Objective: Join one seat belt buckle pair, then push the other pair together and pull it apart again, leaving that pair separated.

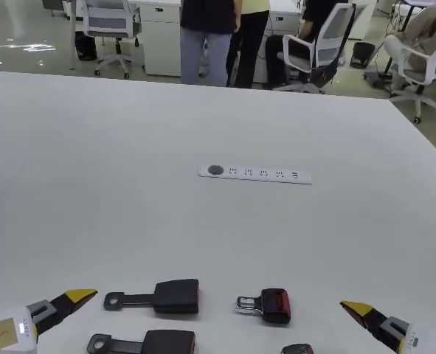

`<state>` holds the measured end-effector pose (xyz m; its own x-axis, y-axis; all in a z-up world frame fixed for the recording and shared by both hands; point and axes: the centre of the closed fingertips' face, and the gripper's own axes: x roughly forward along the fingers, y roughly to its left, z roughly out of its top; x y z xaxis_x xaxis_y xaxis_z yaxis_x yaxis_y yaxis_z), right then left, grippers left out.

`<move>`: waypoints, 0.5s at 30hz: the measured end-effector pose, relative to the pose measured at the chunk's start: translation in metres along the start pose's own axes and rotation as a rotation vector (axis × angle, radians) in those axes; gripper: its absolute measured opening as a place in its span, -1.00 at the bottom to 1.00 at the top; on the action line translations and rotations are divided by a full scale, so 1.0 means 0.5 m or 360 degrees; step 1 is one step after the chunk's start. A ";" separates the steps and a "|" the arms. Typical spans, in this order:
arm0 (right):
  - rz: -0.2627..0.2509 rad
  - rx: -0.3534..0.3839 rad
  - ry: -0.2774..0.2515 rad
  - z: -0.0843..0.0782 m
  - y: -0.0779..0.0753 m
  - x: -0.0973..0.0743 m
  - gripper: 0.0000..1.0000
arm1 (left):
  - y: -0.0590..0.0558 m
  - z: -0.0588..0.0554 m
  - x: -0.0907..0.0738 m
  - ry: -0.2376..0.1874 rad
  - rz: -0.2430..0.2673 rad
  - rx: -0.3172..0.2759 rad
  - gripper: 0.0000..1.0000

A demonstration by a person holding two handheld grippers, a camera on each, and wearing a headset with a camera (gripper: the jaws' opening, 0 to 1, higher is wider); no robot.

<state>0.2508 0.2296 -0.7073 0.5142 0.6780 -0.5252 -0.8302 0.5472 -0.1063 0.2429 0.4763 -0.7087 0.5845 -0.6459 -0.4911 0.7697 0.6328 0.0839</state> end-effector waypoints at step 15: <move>0.0053 -0.0068 0.0064 -0.013 -0.013 0.002 0.95 | -0.003 0.000 0.020 0.0063 -0.0093 0.0064 0.91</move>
<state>0.2553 0.2235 -0.7125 0.4778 0.6749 -0.5624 -0.8556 0.5027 -0.1236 0.2474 0.4689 -0.7136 0.5283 -0.6635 -0.5298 0.8124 0.5764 0.0883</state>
